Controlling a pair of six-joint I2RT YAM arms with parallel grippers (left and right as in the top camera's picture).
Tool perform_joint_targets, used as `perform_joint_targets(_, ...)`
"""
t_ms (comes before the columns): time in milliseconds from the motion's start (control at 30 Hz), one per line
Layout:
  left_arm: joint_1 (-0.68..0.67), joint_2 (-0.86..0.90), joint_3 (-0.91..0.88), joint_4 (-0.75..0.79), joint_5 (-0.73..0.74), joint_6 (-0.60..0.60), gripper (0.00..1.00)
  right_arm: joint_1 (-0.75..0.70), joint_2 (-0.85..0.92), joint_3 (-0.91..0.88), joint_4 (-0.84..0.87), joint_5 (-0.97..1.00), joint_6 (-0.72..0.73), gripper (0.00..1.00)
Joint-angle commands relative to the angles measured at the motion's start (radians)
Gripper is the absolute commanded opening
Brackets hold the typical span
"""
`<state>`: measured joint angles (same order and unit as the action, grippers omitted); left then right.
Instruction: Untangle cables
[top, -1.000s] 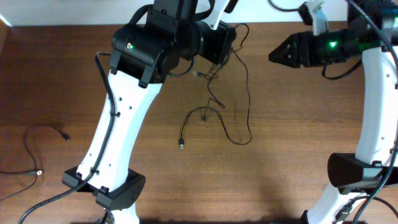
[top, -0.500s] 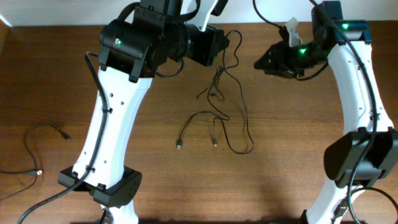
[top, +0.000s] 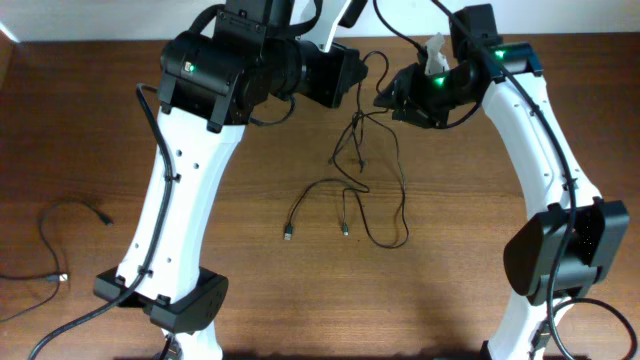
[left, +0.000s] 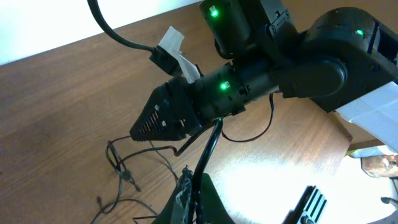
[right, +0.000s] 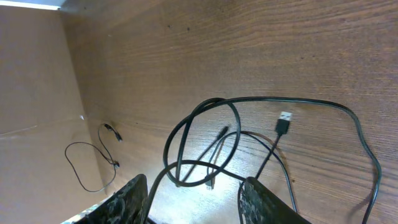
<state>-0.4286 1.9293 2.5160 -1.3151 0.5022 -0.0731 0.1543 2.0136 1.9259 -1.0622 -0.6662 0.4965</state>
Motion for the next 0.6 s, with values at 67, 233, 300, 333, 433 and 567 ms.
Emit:
perform_joint_targets(67, 0.004, -0.034, 0.005, 0.0, 0.018, -0.01, 0.0, 0.036, 0.077, -0.01, 0.02, 0.006, 0.01, 0.5)
perform_joint_targets(233, 0.004, -0.034, 0.005, 0.0, 0.018, -0.01, 0.0, 0.065, 0.13, -0.01, 0.029, 0.006, 0.01, 0.49)
perform_joint_targets(300, 0.004, -0.034, 0.005, 0.0, 0.018, -0.01, 0.0, 0.096, 0.146, -0.01, 0.054, 0.006, 0.018, 0.49)
perform_joint_targets(333, 0.004, -0.034, 0.005, -0.001, 0.018, -0.01, 0.0, 0.103, 0.151, -0.01, 0.058, 0.006, 0.018, 0.48)
perform_joint_targets(433, 0.004, -0.034, 0.005, -0.004, 0.018, -0.011, 0.0, 0.118, 0.178, -0.01, 0.08, 0.005, 0.044, 0.38)
perform_joint_targets(567, 0.004, -0.034, 0.005, -0.004, 0.018, -0.014, 0.0, 0.125, 0.192, -0.01, 0.087, 0.006, 0.046, 0.04)
